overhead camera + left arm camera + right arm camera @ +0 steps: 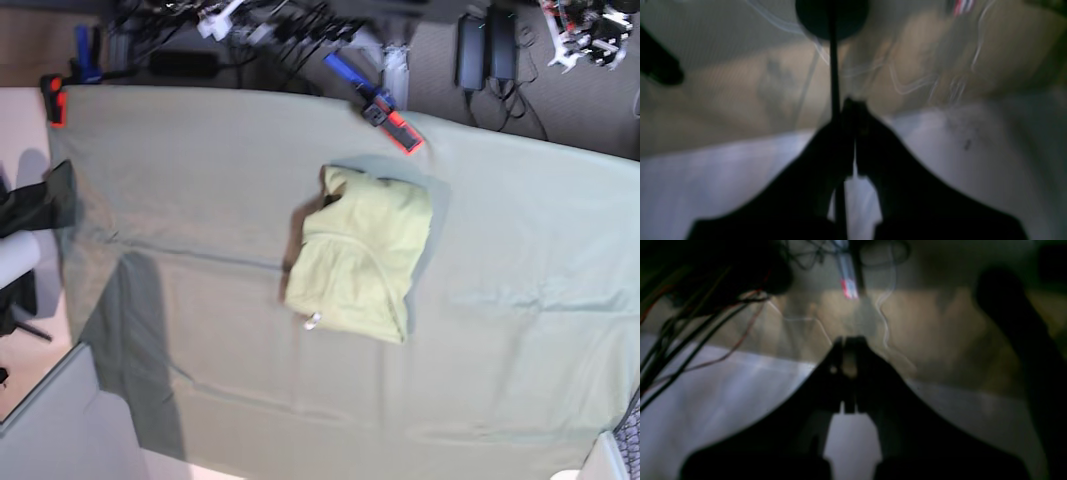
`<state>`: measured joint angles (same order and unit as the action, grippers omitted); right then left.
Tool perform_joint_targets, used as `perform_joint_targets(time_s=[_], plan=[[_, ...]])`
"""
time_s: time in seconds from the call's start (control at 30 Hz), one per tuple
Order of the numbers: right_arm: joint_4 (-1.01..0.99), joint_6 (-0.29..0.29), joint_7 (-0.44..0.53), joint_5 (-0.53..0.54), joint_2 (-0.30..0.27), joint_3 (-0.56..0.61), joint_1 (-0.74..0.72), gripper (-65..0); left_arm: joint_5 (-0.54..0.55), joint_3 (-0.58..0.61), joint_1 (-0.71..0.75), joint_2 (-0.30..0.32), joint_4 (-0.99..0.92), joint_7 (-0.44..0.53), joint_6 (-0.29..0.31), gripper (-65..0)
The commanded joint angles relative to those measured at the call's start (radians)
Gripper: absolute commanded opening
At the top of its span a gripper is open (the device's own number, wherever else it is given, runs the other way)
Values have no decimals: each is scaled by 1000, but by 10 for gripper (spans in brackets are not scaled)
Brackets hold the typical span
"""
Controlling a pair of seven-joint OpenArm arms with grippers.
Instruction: Fold the T-shirt properly
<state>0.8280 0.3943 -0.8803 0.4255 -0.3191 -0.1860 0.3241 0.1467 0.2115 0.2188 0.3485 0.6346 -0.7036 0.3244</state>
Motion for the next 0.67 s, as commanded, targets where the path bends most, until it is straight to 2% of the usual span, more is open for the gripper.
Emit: perform_joint_targets(time_s=[0.0, 0.1, 0.3, 0.5, 0.63], plan=[[-11, -32, -34, -19, -16, -5, -21, -650, -5, 11, -30, 13, -27, -1, 2, -650], [-27, -35, -63, -46, -15, -5, -84, -650, 16, 53, -100, 13, -57, 27, 16, -650], [-27, -35, -55, -40, 1, -6, -124, -650, 121, 67, -138, 12, -36, 36, 108, -650], [-27, -32, 84, -40, 28, -6, -124, -650, 173, 67, -134, 12, -30, 146, 106, -650], [-27, -32, 153, -40, 38, -5, -124, -650, 172, 67, -135, 11, -30, 162, 106, -650]])
